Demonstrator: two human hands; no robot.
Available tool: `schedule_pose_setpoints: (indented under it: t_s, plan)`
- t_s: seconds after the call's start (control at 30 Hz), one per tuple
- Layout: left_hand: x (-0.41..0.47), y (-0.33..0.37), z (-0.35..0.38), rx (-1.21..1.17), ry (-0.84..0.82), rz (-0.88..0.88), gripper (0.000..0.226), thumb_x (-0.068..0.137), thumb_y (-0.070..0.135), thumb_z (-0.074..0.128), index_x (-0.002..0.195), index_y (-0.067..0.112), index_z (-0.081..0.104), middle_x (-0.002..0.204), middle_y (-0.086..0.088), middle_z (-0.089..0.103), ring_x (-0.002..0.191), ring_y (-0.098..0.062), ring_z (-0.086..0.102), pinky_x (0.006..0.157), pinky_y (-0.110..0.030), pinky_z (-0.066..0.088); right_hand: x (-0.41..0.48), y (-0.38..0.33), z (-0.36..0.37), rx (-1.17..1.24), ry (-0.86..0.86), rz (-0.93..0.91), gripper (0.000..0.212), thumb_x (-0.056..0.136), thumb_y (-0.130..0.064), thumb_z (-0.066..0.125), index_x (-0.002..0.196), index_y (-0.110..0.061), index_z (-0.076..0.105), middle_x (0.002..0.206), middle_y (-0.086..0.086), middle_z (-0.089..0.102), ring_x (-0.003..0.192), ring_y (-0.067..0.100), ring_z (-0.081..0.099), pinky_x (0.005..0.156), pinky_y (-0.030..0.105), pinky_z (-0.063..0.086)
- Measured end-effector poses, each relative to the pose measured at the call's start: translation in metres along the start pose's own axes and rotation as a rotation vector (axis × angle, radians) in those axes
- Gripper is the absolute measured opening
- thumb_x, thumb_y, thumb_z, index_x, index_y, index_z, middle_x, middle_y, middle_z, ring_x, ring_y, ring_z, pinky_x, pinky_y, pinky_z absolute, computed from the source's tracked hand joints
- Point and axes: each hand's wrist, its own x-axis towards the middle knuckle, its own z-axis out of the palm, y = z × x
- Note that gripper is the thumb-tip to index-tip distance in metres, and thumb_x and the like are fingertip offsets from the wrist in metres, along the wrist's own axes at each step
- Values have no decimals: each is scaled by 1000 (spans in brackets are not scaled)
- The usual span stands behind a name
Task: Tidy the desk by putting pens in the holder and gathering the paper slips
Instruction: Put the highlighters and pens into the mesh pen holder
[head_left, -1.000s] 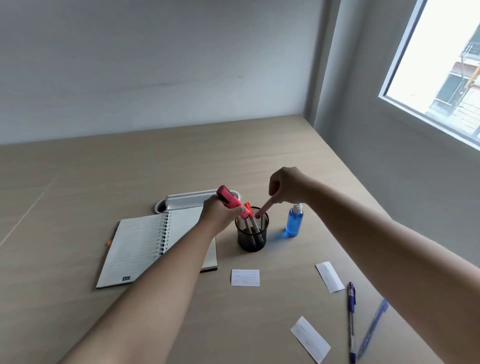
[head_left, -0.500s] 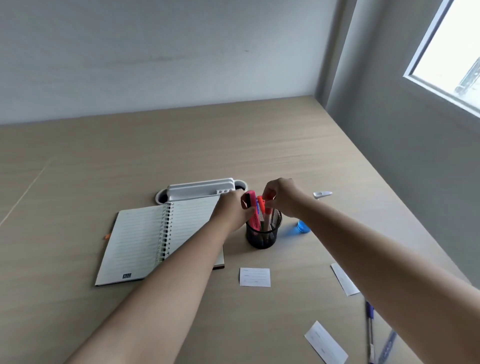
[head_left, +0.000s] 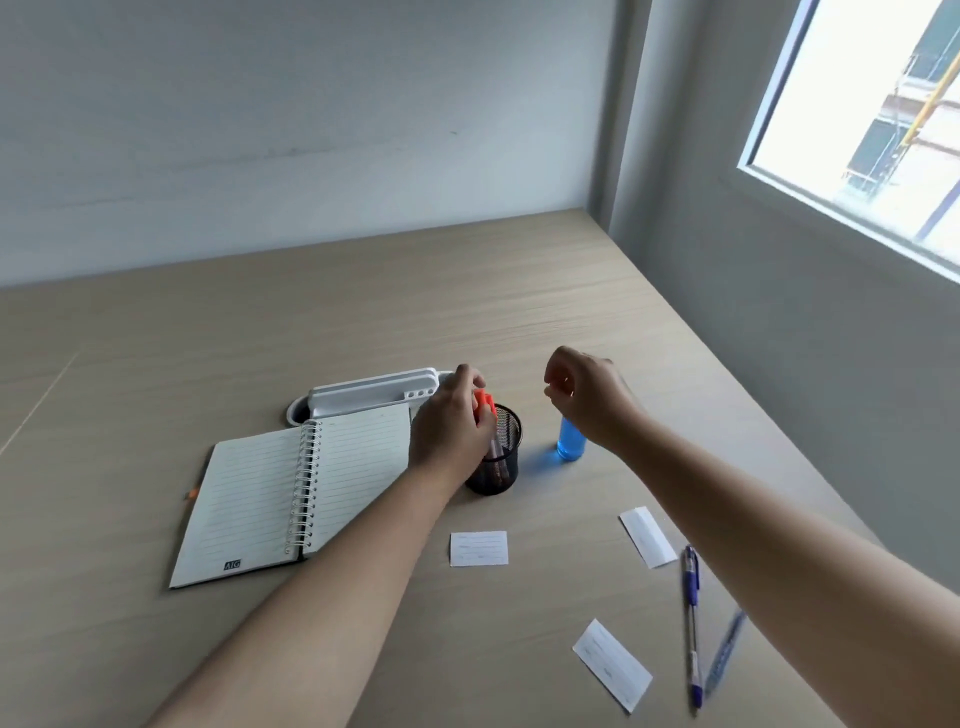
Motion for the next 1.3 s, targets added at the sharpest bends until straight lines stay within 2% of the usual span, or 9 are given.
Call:
schedule_pose_setpoints:
  t_s: [0.1, 0.23, 0.43, 0.6, 0.8, 0.97, 1.1, 1.2, 1.3]
  plan:
    - [-17, 35, 12, 6, -35, 99, 14, 81, 16, 56, 95, 13, 55, 82, -8, 67, 76, -28, 62, 64, -34, 51, -28, 22, -33, 7, 77, 50, 6, 78, -10, 62, 76, -12, 57, 66, 0, 58, 58, 16, 46, 51, 26, 31]
    - [-53, 91, 52, 58, -317, 192, 12, 82, 28, 55, 87, 17, 56, 79, -10, 70, 76, -34, 64, 62, -31, 46, -89, 84, -76, -28, 170, 304, 10, 79, -16, 63, 72, -17, 56, 66, -2, 55, 59, 13, 47, 49, 18, 32]
    - [-100, 129, 120, 186, -765, 102, 30, 82, 41, 51, 90, 14, 61, 99, -10, 67, 92, -32, 63, 73, -34, 50, -173, 157, -58, -214, -127, 702, 34, 84, -37, 58, 65, -9, 58, 69, 11, 62, 69, 26, 54, 59, 26, 37]
    - [-128, 134, 159, 229, -922, 40, 38, 85, 49, 53, 87, 13, 62, 103, -11, 68, 99, -31, 62, 76, -34, 49, -209, 177, -29, -241, -194, 873, 52, 78, -48, 64, 48, -14, 39, 51, 2, 41, 63, 27, 50, 53, 25, 34]
    - [-137, 138, 175, 221, -877, -29, 26, 85, 36, 55, 75, 12, 54, 97, -14, 67, 89, -34, 63, 65, -31, 43, -209, 182, -26, -159, -172, 941, 43, 75, -35, 68, 51, -14, 39, 59, 6, 46, 66, 27, 52, 60, 26, 38]
    - [-127, 138, 164, 75, -861, -149, 38, 82, 28, 58, 51, 15, 39, 72, -10, 55, 82, -32, 62, 60, -27, 37, -209, 180, -40, -7, -106, 950, 30, 76, -30, 64, 59, -10, 49, 60, 9, 52, 60, 24, 49, 54, 27, 36]
    - [-89, 138, 125, -149, -669, -240, 29, 78, 28, 57, 54, 17, 48, 63, -4, 58, 63, -25, 56, 59, -28, 42, -179, 152, -66, 158, 49, 759, 23, 76, -25, 63, 59, -11, 54, 61, 11, 54, 56, 20, 46, 56, 27, 37]
    - [-48, 132, 82, -184, -471, -222, 28, 79, 27, 58, 56, 14, 52, 58, -3, 58, 65, -26, 60, 59, -28, 41, -139, 113, -77, 193, 118, 562, 22, 76, -21, 62, 58, -9, 56, 60, 10, 58, 56, 21, 48, 52, 26, 37]
    - [-8, 115, 35, -167, -275, -180, 24, 81, 29, 60, 66, 10, 61, 64, -6, 63, 68, -29, 64, 61, -31, 45, -94, 66, -78, 196, 175, 352, 29, 76, -22, 63, 52, -17, 47, 49, -2, 46, 48, 14, 37, 47, 25, 30]
